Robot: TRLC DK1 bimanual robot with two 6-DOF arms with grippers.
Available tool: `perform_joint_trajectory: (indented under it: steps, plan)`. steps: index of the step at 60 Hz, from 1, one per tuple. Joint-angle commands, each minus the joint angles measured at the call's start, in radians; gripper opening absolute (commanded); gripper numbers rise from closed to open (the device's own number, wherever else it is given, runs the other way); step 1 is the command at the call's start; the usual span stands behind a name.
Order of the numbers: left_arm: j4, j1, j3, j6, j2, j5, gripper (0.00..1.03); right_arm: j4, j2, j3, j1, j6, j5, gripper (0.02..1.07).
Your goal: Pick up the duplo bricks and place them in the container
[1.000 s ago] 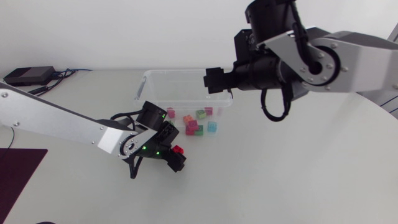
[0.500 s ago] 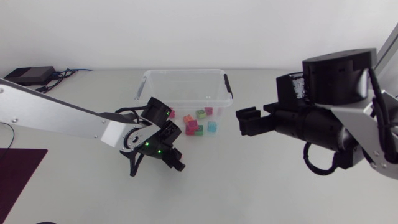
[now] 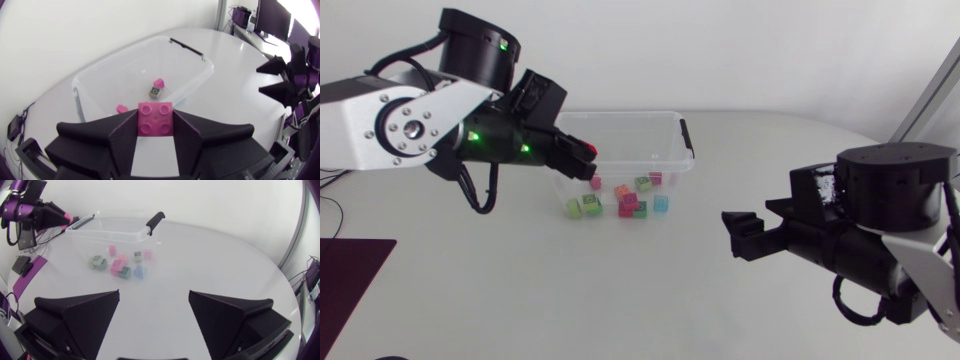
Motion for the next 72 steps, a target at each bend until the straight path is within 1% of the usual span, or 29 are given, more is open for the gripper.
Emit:
perform_joint_trajectory:
  steps: [1,5,6,7,9,12,14,17,18,19,20,21,22,23,24,25,26,27,29,31,36,45,60,62,65,72]
  plan:
    - [0.047,0.014,0.037,-0.045,0.014,0.003,0.17,0.014,-0.03,-0.048,-0.007,-0.021,0.011,1.02]
    - [0.09,0.011,0.047,-0.055,0.044,-0.024,0.17,0.014,-0.052,-0.066,-0.007,-0.024,0.011,1.02]
    - [0.124,0.008,0.048,-0.056,0.062,-0.053,0.17,0.014,-0.056,-0.069,-0.007,-0.025,0.011,1.02]
    - [0.138,0.008,0.047,-0.058,0.068,-0.062,0.17,0.014,-0.062,-0.077,-0.007,-0.027,0.011,1.02]
    - [0.207,0.01,0.043,-0.058,0.108,-0.096,0.17,0.014,-0.07,-0.088,-0.007,-0.03,0.011,1.02]
    - [0.245,0.013,0.045,-0.059,0.137,-0.113,0.17,0.014,-0.079,-0.092,-0.01,-0.039,0.016,1.02]
    - [0.288,0.016,0.047,-0.059,0.171,-0.145,0.17,0.014,-0.093,-0.095,-0.018,-0.047,0.016,1.02]
    - [0.335,0.022,0.047,-0.059,0.205,-0.168,0.21,0.017,-0.111,-0.1,-0.018,-0.059,0.016,1.02]
    - [0.363,0.023,0.043,-0.059,0.217,-0.189,0.27,0.017,-0.117,-0.101,-0.018,-0.065,0.016,1.02]
    - [0.368,0.025,0.043,-0.059,0.22,-0.194,0.29,0.018,-0.124,-0.104,-0.018,-0.071,0.017,1.02]
    - [0.388,0.025,0.04,-0.061,0.229,-0.203,0.35,0.02,-0.128,-0.108,-0.018,-0.074,0.02,1.02]
    - [0.406,0.031,0.039,-0.064,0.237,-0.211,0.44,0.02,-0.134,-0.109,-0.02,-0.08,0.025,1.02]
    - [0.411,0.031,0.036,-0.068,0.24,-0.211,0.48,0.021,-0.142,-0.111,-0.02,-0.086,0.029,1.02]
    - [0.418,0.036,0.036,-0.07,0.246,-0.211,0.6,0.021,-0.145,-0.112,-0.018,-0.093,0.033,1.02]
    - [0.42,0.037,0.036,-0.07,0.249,-0.212,0.67,0.021,-0.156,-0.114,-0.02,-0.097,0.036,1.02]
    - [0.418,0.039,0.036,-0.07,0.251,-0.215,0.79,0.021,-0.164,-0.115,-0.02,-0.103,0.039,1.02]
    - [0.417,0.039,0.036,-0.07,0.252,-0.223,0.87,0.021,-0.17,-0.117,-0.02,-0.105,0.04,1.02]
    - [0.417,0.039,0.034,-0.067,0.251,-0.235,0.92,0.02,-0.185,-0.12,-0.024,-0.116,0.045,1.02]
    - [0.417,0.039,0.027,-0.061,0.246,-0.249,0.98,0.018,-0.21,-0.121,-0.035,-0.131,0.048,1.02]
    - [0.415,0.04,0.02,-0.061,0.234,-0.261,0.98,0.015,-0.228,-0.12,-0.05,-0.145,0.046,1.02]
    - [0.411,0.046,0.001,-0.061,0.192,-0.261,0.98,0.007,-0.266,-0.111,-0.092,-0.16,0.046,1.02]
    - [0.392,0.077,-0.076,-0.059,0.004,-0.263,0.98,-0.005,-0.325,-0.103,-0.145,-0.18,0.048,1.02]
    - [0.371,0.171,-0.231,-0.041,-0.289,-0.263,0.98,0.038,-0.381,-0.106,-0.251,-0.235,0.046,1.02]
    - [0.371,0.175,-0.242,-0.036,-0.305,-0.263,0.98,0.041,-0.391,-0.109,-0.262,-0.24,0.048,1.02]
    - [0.371,0.204,-0.297,-0.018,-0.395,-0.263,0.98,0.043,-0.407,-0.114,-0.273,-0.251,0.046,1.02]
    - [0.372,0.244,-0.374,-0.016,-0.518,-0.263,0.98,0.064,-0.45,-0.14,-0.294,-0.275,0.048,1.02]
